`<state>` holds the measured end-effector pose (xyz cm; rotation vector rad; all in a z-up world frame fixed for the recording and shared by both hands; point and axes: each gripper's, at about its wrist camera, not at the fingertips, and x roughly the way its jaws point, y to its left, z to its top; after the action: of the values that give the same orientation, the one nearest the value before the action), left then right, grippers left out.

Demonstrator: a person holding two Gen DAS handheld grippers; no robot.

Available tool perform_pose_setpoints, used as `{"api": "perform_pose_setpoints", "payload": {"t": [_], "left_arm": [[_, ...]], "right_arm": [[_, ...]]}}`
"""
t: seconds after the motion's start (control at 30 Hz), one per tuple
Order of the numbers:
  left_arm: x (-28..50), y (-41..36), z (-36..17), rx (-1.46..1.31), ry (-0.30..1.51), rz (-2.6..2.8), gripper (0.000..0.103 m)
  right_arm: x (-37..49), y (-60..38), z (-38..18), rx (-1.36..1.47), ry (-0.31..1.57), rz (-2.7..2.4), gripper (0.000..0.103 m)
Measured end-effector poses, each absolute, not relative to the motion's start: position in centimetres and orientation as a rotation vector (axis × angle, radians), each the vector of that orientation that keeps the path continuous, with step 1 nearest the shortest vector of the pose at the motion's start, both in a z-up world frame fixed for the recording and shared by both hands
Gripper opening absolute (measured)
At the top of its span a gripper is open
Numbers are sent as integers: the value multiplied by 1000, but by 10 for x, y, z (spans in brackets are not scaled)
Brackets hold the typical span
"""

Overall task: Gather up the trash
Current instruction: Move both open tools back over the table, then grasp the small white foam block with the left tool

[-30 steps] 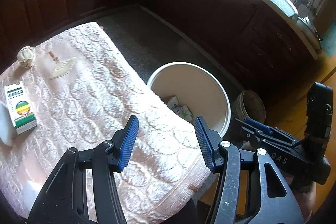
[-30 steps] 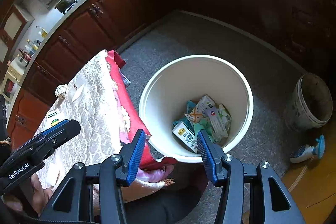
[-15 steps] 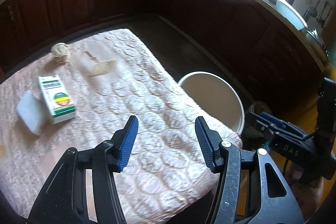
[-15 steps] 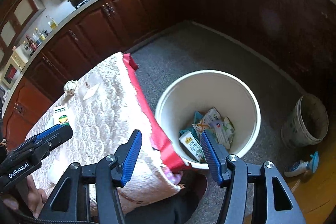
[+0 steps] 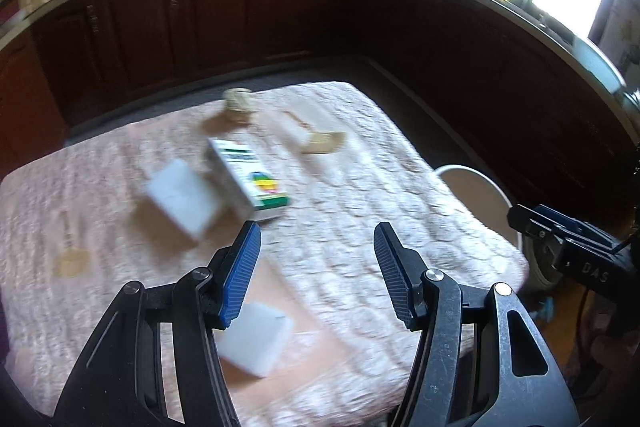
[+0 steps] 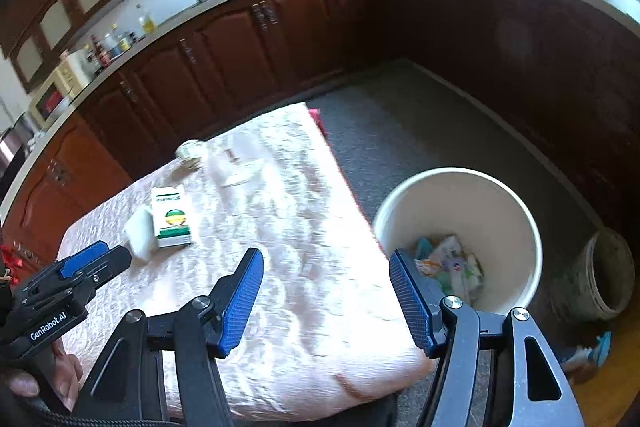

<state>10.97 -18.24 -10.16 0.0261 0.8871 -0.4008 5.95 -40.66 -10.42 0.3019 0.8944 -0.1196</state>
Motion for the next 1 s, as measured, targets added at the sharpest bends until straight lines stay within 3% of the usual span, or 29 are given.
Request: {"api": "perform_pose_setpoints", "payload": {"t": [0.53, 0.6, 0.63, 1.0], "left_arm": [[104, -77, -122, -42, 943, -266, 60], [99, -77, -126, -56, 954, -299, 71], [98, -78, -129, -63, 963, -319, 72], [99, -137, -190, 100, 1147, -401, 72]], "right_arm": [[89, -321, -115, 210, 938, 49, 68], [91, -316, -119, 206, 948, 56, 68], [92, -314, -121, 203, 955, 56, 68], [93, -310, -128, 194, 990, 57, 68]]}}
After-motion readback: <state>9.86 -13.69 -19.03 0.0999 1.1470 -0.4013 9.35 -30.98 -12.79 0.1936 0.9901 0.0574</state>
